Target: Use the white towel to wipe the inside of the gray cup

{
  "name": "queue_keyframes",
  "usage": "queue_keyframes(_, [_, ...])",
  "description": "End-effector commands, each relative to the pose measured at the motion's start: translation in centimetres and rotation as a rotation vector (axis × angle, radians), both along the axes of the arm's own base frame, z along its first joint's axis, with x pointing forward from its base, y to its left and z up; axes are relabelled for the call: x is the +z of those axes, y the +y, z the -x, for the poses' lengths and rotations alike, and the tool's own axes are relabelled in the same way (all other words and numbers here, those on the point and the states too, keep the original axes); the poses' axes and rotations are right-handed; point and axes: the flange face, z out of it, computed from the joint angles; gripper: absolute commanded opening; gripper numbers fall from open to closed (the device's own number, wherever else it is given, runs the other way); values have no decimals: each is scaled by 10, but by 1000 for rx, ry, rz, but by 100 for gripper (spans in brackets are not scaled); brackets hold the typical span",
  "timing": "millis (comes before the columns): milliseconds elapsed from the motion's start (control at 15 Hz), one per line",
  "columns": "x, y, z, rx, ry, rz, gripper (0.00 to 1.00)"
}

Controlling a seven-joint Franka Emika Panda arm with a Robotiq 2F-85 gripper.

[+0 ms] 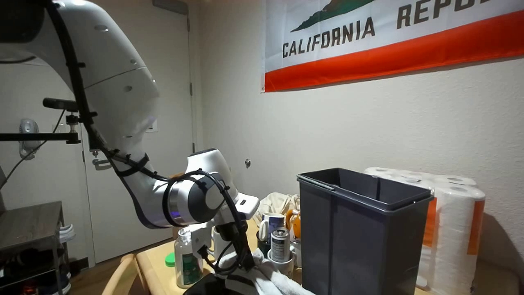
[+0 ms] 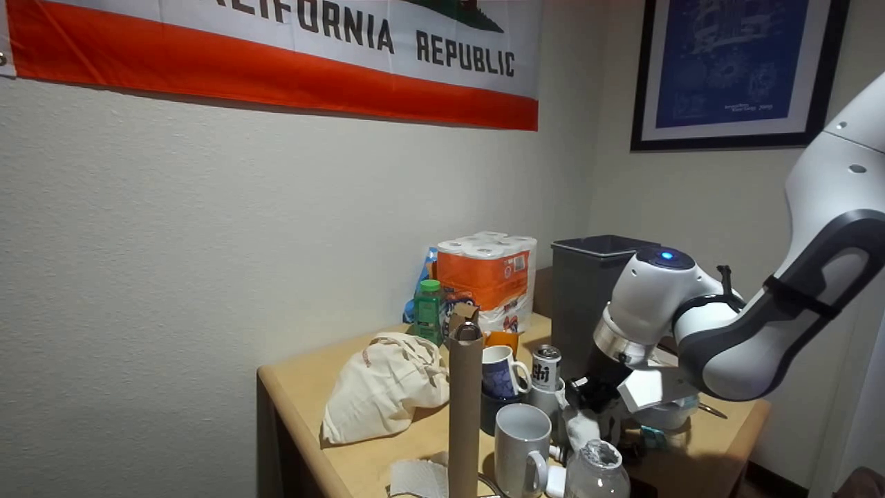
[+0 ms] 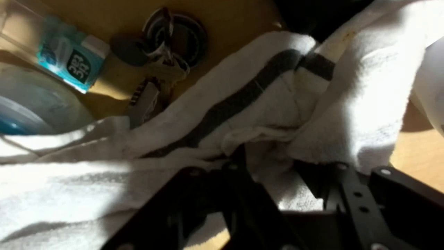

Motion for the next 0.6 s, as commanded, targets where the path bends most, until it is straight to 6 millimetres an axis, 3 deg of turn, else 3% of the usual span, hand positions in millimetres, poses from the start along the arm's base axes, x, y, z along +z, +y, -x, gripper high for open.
queue_keyframes(0, [2,6,1,-11,13,8,26])
queue_keyframes(133, [-2,6,4,-13,20,7,25])
queue_keyframes(333, [-7,8,8,-16,34,8,1])
queue_keyframes(400, [-9,9,9,-17,40,7,6])
queue_keyframes(467, [-11,9,10,-18,48,7,36])
queue_keyframes(533, [-15,10,12,-24,60,4,32])
